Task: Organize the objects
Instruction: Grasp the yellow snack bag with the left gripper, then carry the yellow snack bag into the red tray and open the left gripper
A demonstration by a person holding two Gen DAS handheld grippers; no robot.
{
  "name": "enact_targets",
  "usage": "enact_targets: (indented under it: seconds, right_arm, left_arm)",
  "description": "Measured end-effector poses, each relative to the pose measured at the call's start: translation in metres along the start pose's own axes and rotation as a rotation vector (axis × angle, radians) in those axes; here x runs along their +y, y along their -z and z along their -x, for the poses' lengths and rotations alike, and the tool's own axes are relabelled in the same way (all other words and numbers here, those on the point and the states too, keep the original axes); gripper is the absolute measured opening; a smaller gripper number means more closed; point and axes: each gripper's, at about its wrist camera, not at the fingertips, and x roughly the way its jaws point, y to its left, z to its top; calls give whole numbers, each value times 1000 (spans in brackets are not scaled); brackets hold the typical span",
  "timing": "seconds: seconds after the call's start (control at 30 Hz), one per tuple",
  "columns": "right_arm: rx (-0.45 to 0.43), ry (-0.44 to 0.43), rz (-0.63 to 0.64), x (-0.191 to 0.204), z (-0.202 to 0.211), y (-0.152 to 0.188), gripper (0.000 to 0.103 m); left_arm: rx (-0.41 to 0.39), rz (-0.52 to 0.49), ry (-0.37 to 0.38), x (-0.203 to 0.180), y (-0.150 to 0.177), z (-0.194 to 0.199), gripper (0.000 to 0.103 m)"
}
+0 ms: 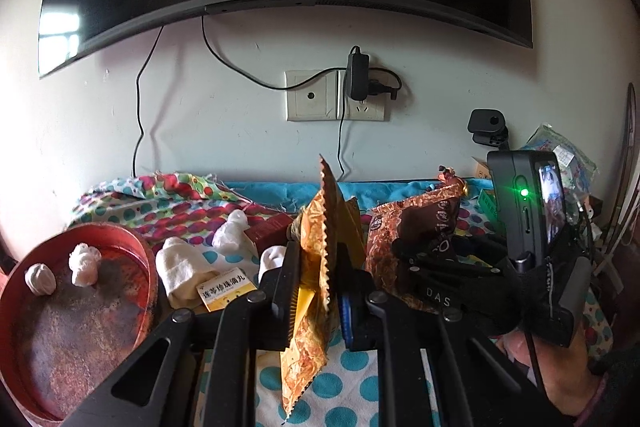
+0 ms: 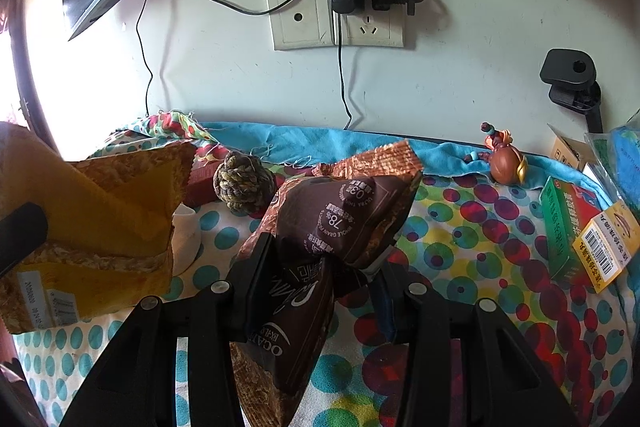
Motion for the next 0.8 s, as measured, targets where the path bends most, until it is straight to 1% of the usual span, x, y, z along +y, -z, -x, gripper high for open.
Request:
enact_targets:
  seconds: [0.13,0.3,0.47,0.67,0.8]
  right_arm:
    - [0,-1,-1,0,0,1,42]
    - [-1,0,1,-1,-1,2,42]
    - [1,1,-1,-2,-1,2,42]
    - [10,5,-6,-3,-2,0,42]
    - [9,13,3,-2,-2,-1,42]
  left_arm:
    - [18,25,5,6,-2,5,17]
    - [11,10,-20,8,-5,15,17]
    - [21,16,-27,14,-9,19,17]
    - [6,30,-44,20,-14,30,17]
    - [-13,33,-80,26,-20,41,17]
